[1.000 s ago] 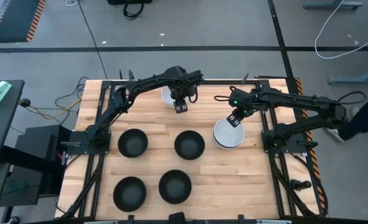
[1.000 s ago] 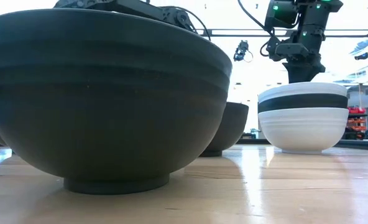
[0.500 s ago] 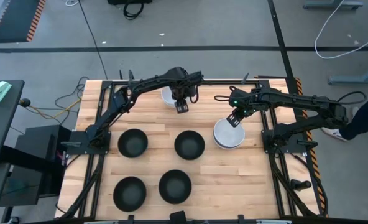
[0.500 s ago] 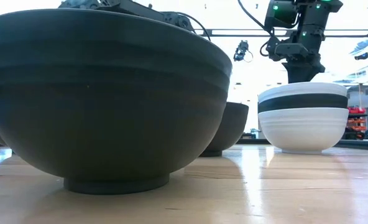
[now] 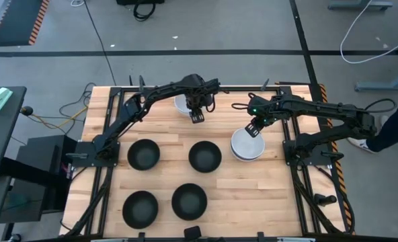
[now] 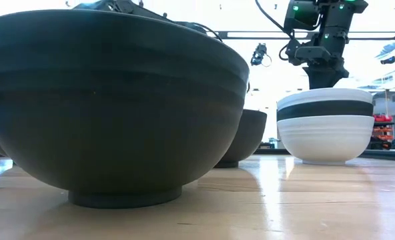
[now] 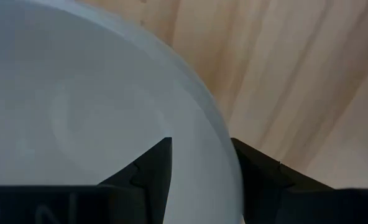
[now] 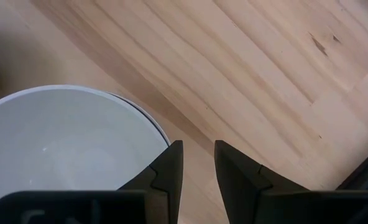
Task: Nest bowls inside each other
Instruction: Stack the stacked white bowls on top of the black bowl
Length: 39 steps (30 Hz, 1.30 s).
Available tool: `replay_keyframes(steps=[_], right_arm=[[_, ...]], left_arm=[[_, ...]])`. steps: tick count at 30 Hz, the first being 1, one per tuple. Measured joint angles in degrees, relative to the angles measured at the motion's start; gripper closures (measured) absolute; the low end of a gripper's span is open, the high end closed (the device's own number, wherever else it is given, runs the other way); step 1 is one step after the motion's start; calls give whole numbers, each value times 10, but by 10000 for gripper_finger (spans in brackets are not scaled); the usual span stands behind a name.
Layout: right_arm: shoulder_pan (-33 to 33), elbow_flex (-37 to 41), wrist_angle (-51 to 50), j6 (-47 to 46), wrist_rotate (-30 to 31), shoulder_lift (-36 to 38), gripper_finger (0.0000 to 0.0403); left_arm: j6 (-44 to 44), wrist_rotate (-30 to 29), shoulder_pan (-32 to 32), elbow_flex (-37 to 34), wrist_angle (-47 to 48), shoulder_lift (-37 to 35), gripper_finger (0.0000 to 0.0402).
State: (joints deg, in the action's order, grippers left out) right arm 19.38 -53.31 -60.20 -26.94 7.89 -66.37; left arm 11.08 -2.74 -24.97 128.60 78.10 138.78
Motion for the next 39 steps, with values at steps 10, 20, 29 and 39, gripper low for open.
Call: replay_keyframes(steps=[10,20,29,39], right_arm=[[0,0,2,2,0,0,303],[0,0,2,4,0,0,303],[0,0,2,7,0,0,303],[0,0,9,12,2,0,303]], left_arm=[[1,-11,-6,0,1,7,266],[2,-41,-6,1,8,3,382],[34,-67,9,0,49,4,382],[31,-63,25,0,67,-20,382]])
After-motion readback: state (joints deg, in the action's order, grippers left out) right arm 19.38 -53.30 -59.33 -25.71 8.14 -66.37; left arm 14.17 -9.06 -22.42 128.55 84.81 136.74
